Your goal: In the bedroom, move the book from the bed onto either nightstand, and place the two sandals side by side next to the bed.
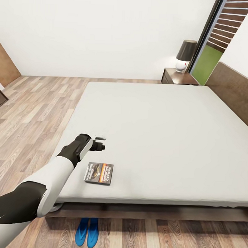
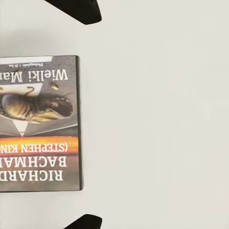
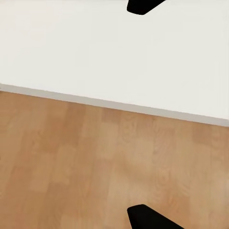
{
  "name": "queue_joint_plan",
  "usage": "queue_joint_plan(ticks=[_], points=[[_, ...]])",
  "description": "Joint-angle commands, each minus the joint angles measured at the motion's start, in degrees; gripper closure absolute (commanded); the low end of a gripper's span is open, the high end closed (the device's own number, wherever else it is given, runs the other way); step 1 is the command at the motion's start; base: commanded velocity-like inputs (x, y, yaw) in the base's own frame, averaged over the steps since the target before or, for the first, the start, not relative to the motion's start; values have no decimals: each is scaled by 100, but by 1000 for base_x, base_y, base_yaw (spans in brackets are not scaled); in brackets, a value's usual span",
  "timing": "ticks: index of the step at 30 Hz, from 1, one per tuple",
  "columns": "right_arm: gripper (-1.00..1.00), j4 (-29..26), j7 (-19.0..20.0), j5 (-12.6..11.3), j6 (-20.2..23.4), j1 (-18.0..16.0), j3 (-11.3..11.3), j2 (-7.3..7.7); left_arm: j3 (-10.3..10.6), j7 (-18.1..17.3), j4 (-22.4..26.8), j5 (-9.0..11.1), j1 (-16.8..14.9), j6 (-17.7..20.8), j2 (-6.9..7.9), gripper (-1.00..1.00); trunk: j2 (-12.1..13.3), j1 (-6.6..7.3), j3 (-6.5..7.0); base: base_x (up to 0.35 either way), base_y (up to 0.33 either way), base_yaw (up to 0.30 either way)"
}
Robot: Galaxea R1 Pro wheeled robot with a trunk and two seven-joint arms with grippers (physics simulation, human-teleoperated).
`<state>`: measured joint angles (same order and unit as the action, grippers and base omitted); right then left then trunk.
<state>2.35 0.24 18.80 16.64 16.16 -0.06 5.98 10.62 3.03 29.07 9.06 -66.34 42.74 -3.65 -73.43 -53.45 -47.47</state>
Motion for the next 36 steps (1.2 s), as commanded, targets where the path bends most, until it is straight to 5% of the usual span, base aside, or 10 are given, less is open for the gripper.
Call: queue_joint_plan(ticks=[1,36], points=[[-100,-6,3,35,19,1,-3,0,28,32,5,53,-2,23,4,-100,-2,-1,-3,17,5,0],[-100,-6,3,36,18,1,-3,-17,37,30,7,52,0,10,4,-100,-2,-1,-19,2,1,0]])
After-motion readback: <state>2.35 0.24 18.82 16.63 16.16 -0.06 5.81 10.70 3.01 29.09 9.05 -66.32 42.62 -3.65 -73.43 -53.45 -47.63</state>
